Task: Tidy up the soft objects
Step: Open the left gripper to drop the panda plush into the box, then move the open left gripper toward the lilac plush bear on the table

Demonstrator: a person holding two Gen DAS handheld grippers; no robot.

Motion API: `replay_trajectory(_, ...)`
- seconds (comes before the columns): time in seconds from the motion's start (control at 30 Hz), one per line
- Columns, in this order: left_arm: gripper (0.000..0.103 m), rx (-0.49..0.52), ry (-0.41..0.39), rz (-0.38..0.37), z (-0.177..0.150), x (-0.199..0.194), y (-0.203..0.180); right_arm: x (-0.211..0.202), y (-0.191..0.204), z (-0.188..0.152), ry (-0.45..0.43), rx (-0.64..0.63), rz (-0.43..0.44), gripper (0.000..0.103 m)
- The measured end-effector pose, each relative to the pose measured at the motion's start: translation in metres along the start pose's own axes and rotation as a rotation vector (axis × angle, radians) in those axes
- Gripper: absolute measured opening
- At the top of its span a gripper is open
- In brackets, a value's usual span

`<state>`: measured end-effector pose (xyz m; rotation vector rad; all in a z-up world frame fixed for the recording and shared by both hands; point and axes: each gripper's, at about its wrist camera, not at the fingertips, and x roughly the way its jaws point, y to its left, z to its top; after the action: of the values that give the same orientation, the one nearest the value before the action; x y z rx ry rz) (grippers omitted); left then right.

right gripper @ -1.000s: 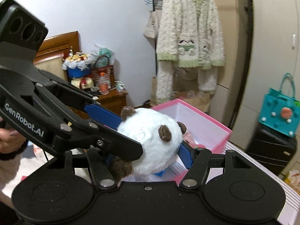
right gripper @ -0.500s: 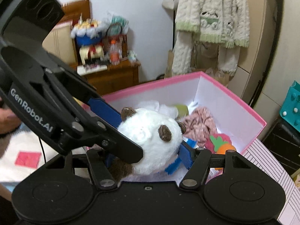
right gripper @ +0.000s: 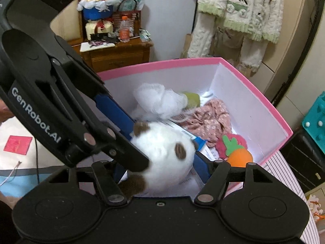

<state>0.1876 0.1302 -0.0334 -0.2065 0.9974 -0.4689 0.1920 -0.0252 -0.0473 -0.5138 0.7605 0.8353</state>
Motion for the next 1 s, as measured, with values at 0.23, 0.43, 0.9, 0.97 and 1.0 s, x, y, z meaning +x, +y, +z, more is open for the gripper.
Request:
replay_trajectory(0.23, 0.063, 0.068, -0.020, 0.124, -0.005, -0.025, -0.013, -0.031, -0.009, -0.007, -0.054, 0.073, -0.011, 0.077)
replay_trajectory(0.43, 0.065, 0.147, -0.039, 0.182, -0.017, -0.063, -0.043, -0.074, -0.003, -0.011, -0.097, 0.117, 0.028, 0.077)
replay_trajectory(0.9, 0.071, 0.274, -0.093, 0.188, -0.048, -0.125, -0.105, -0.166, 0.023, -0.038, -0.189, 0.176, 0.082, 0.077)
replay_trajectory(0.97, 0.072, 0.300, -0.099, 0.182, -0.054, -0.129, -0.113, -0.177, 0.025, -0.047, -0.205, 0.186, 0.086, 0.077)
replay_trajectory(1.0, 0.072, 0.311, -0.099, 0.178, -0.056, -0.130, -0.117, -0.181, 0.027, -0.051, -0.210, 0.190, 0.084, 0.077)
